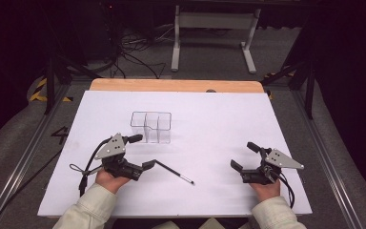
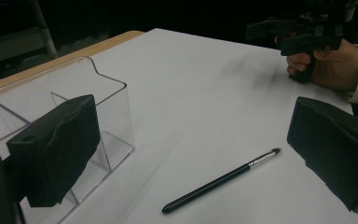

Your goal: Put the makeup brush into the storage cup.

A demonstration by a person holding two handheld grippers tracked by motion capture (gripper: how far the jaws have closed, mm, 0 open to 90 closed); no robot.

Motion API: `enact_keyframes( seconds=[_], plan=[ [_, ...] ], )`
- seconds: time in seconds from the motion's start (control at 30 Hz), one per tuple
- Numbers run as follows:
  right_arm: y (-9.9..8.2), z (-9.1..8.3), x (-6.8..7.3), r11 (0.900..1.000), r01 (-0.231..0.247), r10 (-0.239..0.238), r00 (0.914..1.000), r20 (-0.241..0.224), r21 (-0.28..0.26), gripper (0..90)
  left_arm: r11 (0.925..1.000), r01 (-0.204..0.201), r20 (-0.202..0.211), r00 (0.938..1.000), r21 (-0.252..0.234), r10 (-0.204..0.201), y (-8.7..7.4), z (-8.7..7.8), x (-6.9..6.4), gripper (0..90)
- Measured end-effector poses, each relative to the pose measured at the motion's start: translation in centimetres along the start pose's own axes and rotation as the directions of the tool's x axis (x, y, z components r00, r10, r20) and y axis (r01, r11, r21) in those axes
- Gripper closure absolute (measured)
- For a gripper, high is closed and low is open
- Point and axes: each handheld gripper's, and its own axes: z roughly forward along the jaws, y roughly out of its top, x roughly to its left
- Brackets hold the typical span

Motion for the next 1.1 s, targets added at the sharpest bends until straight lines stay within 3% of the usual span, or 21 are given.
enact_keyframes(
  seconds=[0.13,0.2,0.3,0.33,0.53,0.63,0.7,0.87,0.9,1.0,1.1],
  plan=[
    [0.0,0.0,0.0,1.0000,-0.003,0.003,1.0000,-0.004,0.001,1.9,0.9978,-0.023,0.019,0.9996,0.063,0.022,1.3,0.3,0.1,3.1],
    [0.0,0.0,0.0,1.0000,-0.003,0.003,1.0000,-0.005,0.001,1.9,0.9906,-0.035,0.041,0.9987,0.132,0.030,2.1,0.7,0.0,3.6],
    [0.0,0.0,0.0,1.0000,-0.003,0.003,1.0000,-0.005,0.001,2.0,0.9858,-0.042,0.050,0.9982,0.162,0.035,2.5,0.9,0.0,3.5],
    [0.0,0.0,0.0,1.0000,-0.003,0.003,1.0000,-0.005,0.001,2.0,0.9795,-0.049,0.058,0.9976,0.195,0.038,3.0,1.1,-0.1,3.5],
    [0.0,0.0,-0.1,1.0000,-0.006,0.006,1.0000,-0.006,0.004,2.1,0.9568,-0.081,0.079,0.9950,0.279,0.061,4.8,1.8,-0.4,3.5],
    [0.0,0.1,-0.1,0.9999,-0.010,0.011,0.9999,-0.004,0.005,2.1,0.9460,-0.104,0.088,0.9928,0.307,0.080,5.7,2.1,-0.6,4.1],
    [0.0,0.0,-0.1,0.9999,-0.012,0.012,0.9999,-0.004,0.006,2.1,0.9347,-0.126,0.094,0.9905,0.332,0.100,6.4,2.4,-0.7,4.6],
    [0.0,0.0,-0.1,0.9998,-0.015,0.015,0.9999,-0.005,0.009,2.2,0.9180,-0.164,0.102,0.9855,0.361,0.136,7.3,2.8,-0.9,4.9],
    [-0.1,0.0,-0.1,0.9998,-0.015,0.015,0.9999,-0.005,0.009,2.2,0.9080,-0.173,0.106,0.9840,0.381,0.143,7.6,3.1,-0.9,5.1],
    [-0.1,0.0,-0.1,0.9998,-0.017,0.017,0.9998,-0.004,0.014,2.3,0.8906,-0.186,0.137,0.9806,0.415,0.140,7.9,3.7,-0.8,5.9],
    [-0.1,0.0,-0.1,0.9997,-0.018,0.018,0.9998,-0.007,0.015,2.4,0.8833,-0.198,0.153,0.9774,0.425,0.146,8.3,4.1,-0.9,5.8]
  ],
)
